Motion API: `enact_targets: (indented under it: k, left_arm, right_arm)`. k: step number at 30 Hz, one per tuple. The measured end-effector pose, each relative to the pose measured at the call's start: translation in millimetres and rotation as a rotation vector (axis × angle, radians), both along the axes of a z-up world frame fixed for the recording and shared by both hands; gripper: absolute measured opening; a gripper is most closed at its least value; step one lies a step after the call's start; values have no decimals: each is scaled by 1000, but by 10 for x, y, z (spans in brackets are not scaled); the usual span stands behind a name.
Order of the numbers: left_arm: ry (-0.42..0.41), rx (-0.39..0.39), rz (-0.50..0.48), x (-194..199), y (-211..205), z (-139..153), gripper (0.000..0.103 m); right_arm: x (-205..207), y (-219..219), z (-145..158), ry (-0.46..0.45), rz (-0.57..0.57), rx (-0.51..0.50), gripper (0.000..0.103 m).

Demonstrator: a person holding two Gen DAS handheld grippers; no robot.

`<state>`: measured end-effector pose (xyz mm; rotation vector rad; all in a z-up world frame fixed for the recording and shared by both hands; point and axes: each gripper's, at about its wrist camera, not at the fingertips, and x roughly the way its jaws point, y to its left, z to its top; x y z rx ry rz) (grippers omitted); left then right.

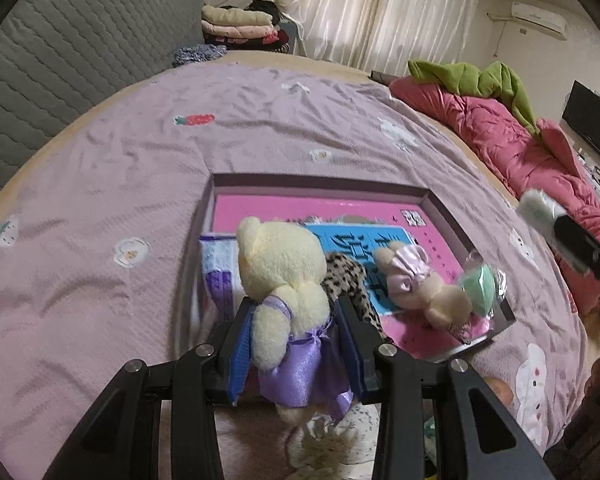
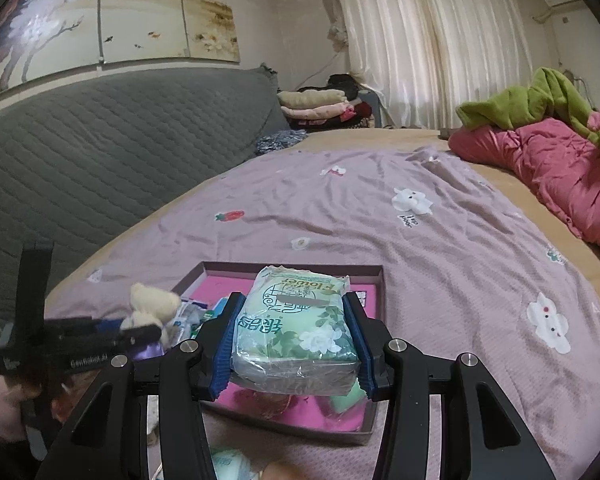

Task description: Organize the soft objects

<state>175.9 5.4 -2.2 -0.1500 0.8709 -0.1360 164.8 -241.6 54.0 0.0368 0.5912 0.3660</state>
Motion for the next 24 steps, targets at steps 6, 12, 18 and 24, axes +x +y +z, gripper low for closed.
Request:
enact_targets:
  k: [6, 12, 18, 24]
  left_arm:
    - [10, -14, -32, 13, -125, -79, 40]
    - [17, -32, -45, 41, -188, -101, 40]
    - [18, -35, -60, 55, -243, -110, 40]
    - [24, -47, -70, 71, -252, -127, 40]
  right_arm:
    - [47, -72, -14, 2, -21, 4, 50]
    - [69, -69, -32, 9, -24, 10, 50]
    - [83, 9, -83, 24, -6, -5, 50]
    - [92, 130, -173, 40, 7, -51, 50]
